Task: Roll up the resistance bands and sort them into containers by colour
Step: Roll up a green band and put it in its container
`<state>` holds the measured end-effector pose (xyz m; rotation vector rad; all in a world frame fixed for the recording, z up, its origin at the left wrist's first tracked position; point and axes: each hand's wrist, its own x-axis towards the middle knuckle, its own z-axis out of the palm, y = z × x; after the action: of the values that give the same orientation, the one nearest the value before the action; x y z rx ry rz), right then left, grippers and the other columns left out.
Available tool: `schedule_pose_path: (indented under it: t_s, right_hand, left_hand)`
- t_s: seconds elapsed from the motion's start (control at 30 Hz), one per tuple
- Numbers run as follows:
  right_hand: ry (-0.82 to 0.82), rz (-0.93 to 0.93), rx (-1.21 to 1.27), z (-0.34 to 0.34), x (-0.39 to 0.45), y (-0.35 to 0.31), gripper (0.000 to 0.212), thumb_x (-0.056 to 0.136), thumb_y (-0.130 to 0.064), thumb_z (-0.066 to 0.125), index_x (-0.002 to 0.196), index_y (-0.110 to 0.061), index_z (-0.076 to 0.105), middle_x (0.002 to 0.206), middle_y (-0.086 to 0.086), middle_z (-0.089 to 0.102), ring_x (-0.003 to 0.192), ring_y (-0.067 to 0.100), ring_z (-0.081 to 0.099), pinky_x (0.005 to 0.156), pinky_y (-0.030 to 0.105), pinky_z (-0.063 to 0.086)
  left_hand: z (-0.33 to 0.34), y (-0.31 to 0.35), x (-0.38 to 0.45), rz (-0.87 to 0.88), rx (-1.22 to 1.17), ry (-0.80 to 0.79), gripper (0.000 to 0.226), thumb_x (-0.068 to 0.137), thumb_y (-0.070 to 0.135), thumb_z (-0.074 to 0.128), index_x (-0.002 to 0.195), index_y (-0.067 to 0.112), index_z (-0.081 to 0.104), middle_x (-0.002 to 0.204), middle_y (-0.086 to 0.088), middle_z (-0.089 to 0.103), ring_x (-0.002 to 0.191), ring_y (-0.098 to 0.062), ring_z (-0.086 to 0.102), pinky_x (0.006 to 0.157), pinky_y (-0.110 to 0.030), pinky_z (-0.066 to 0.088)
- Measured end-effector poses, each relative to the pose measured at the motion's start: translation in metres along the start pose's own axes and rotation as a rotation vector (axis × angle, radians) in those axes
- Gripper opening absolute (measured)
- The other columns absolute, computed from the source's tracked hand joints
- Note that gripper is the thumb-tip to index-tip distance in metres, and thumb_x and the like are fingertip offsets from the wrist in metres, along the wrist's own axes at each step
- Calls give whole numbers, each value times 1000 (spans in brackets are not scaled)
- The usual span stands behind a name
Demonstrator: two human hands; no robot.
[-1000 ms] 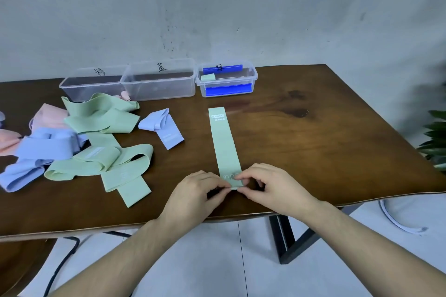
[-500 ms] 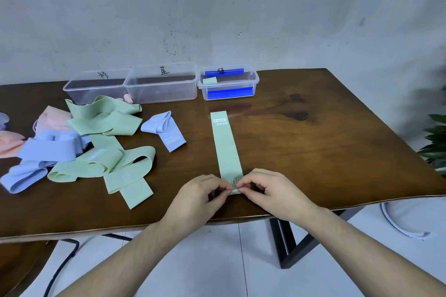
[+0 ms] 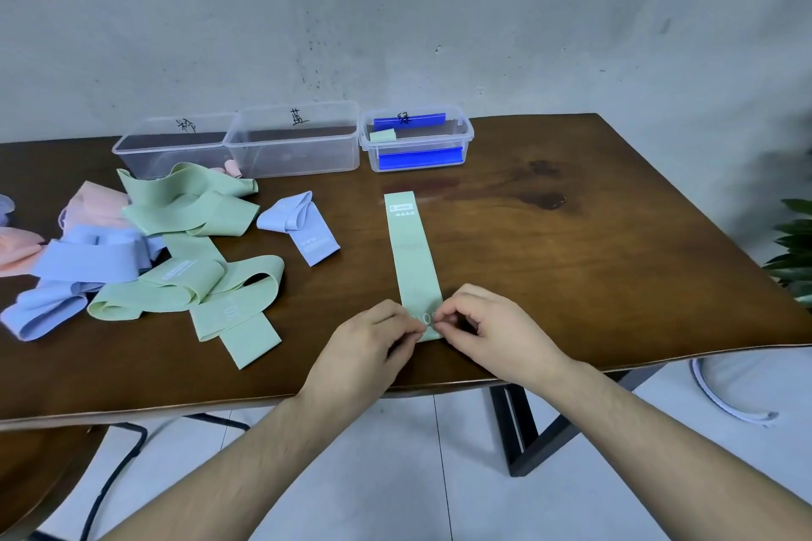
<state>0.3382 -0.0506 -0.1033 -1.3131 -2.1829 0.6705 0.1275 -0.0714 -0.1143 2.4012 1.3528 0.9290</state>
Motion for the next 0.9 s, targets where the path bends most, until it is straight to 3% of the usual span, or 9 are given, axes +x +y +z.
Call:
schedule_pose_path:
  t_s: [0.2, 0.3, 0.4, 0.63, 0.9]
  right_hand:
    - [-9, 24, -15, 2, 0, 1, 6, 92, -25, 68, 94, -28, 72, 90, -18, 56, 90, 2, 57, 72, 12, 44]
    - [21, 14, -21, 5, -1, 2, 5, 90, -22, 69, 91, -26, 72, 90, -18, 57, 91, 4, 58, 74, 15, 47]
    - [45, -1, -38, 6, 0, 1, 5, 90, -22, 69, 90, -25, 72, 90, -20, 56, 91, 4, 57, 77, 17, 49]
    - [60, -193, -280, 4, -7, 7, 24, 90, -36, 68, 109, -22, 76, 102, -14, 58, 93, 6, 46, 80, 13, 43]
    - [62, -268, -300, 7, -7, 5, 19, 95, -26, 68, 111, -20, 76, 102, -12, 63, 92, 8, 48, 82, 18, 48]
  left_hand:
    - [2, -5, 1, 77, 90, 4, 12, 94, 16, 65, 101, 16, 76, 98, 5, 61, 80, -9, 61, 76, -20, 51]
    - [1, -3, 1, 142, 144, -19, 27, 98, 28, 52, 101, 15, 76, 97, 3, 60, 78, -12, 60, 76, -23, 52]
    - [-1, -5, -1, 145, 175, -26, 28, 97, 31, 54, 102, 15, 76, 99, 2, 60, 78, -14, 60, 76, -27, 55]
    - [4, -2, -1, 89, 148, -8, 13, 90, 17, 70, 102, 14, 75, 99, 2, 61, 79, -13, 61, 75, -28, 56]
    - [2, -3, -2, 72, 113, -40, 14, 94, 17, 66, 105, 15, 74, 98, 3, 62, 82, -11, 62, 79, -23, 54]
